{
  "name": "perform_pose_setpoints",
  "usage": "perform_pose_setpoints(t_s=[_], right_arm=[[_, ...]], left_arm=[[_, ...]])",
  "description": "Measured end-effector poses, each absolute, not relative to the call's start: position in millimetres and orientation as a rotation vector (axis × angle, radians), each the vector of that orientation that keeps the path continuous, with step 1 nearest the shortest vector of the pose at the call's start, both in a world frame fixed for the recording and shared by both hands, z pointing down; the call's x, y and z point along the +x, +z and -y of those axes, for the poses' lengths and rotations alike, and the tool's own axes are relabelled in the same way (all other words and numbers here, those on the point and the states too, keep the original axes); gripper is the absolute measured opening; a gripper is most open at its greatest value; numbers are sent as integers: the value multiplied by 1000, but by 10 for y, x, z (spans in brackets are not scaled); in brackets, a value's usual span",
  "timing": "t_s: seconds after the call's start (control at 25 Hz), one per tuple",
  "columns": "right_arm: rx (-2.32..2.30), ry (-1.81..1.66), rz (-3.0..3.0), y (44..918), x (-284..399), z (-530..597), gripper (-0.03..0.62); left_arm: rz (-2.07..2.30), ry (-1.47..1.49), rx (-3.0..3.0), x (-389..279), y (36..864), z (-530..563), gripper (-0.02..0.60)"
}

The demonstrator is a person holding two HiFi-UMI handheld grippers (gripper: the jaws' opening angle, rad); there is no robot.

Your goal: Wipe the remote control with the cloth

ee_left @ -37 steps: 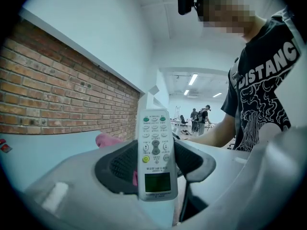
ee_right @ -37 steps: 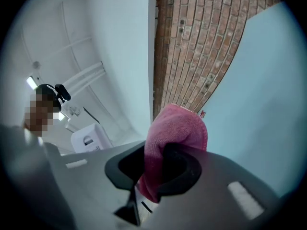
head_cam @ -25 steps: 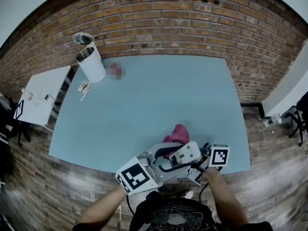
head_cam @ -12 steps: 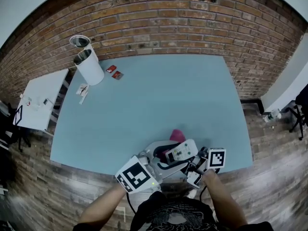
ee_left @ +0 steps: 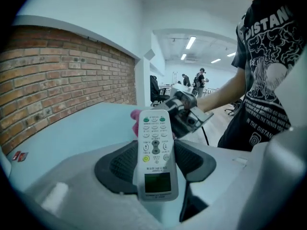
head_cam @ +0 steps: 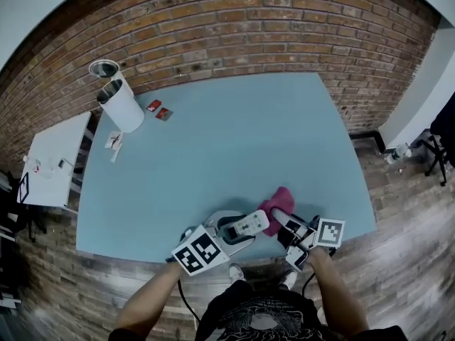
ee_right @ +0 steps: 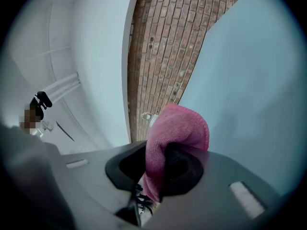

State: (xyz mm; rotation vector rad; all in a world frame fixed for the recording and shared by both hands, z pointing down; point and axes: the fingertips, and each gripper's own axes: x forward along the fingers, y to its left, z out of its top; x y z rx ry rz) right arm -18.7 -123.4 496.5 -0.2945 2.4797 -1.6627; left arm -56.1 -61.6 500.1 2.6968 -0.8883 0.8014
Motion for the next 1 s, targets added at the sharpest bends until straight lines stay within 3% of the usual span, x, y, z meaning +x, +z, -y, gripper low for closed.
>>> perform_pose_setpoints(t_s=[0.56,1.0], right_arm=[[-480,-1600,-2560,5106,-147,1156,46],[-495,-1554,-2724,5103,-551,998,46]], left_arm=[[574,1341,2516,-973,5978,539,247],[539,1387,2567,-1073,6096,497,253]])
